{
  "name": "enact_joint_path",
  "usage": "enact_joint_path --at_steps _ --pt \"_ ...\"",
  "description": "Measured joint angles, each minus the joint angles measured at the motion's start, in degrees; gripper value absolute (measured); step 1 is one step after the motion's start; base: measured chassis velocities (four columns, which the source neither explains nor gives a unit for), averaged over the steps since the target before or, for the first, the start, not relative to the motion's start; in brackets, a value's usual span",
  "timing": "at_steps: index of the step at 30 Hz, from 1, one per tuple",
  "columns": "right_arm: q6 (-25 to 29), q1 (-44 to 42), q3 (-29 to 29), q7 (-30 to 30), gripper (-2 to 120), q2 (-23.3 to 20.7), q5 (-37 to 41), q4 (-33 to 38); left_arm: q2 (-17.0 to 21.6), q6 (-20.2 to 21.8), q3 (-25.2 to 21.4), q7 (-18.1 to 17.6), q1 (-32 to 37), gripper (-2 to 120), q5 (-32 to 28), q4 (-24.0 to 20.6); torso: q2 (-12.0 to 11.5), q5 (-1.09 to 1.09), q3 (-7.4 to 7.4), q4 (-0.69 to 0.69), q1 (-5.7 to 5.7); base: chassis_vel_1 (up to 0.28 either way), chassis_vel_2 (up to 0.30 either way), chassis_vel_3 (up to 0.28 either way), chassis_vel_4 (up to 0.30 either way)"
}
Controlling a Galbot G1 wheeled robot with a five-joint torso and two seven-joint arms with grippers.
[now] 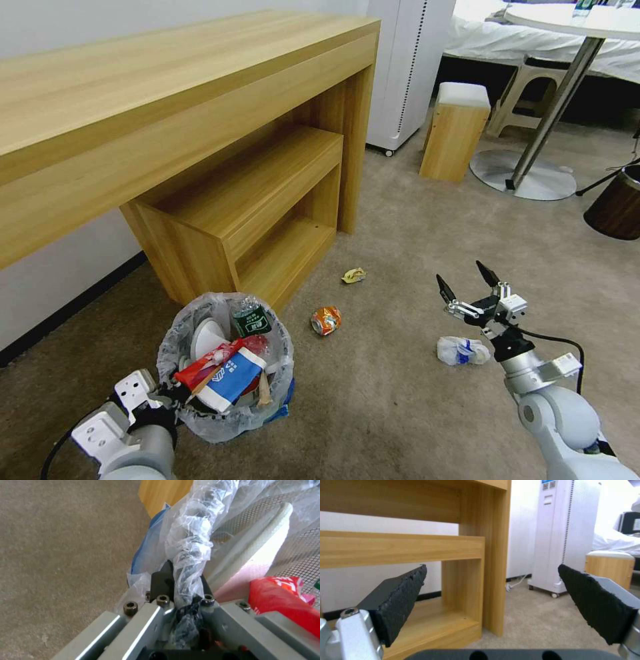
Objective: Pick up the trash bin and place the garbage on the floor into it.
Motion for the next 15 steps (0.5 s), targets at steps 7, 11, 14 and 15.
enact_joint_path --at_steps 7,11,14,15 --pt "-7.7 2.1 0.2 0.2 100 -6.8 -7.0 -4.2 -0.2 -0.1 -0.5 0.0 0.4 1 -0.2 -0.2 0.0 0.0 0.01 0.0 0.0 0.0 0.0 0.0 0.0" --pt "-19.5 3.7 -0.6 -0.8 100 -10.7 -12.0 -7.2 -0.6 -0.2 0.1 0.0 0.8 1 0.4 -0.3 0.0 0.01 0.0 -0.01 0.0 0.0 0.0 0.0 0.0" --pt "-25.7 5.3 -1.2 -3.5 100 -11.8 -15.1 -9.6 -0.7 -0.3 0.2 0.0 0.9 1 0.6 -0.3 0.0 -0.01 0.0 -0.01 0.0 0.0 0.0 0.0 0.0" --pt "-27.4 7.1 -1.7 -7.2 100 -12.1 -18.3 -12.4 -0.8 -0.4 0.2 0.0 1.1 1 0.7 -0.3 0.0 0.01 0.0 -0.02 0.0 0.0 0.0 0.0 0.0"
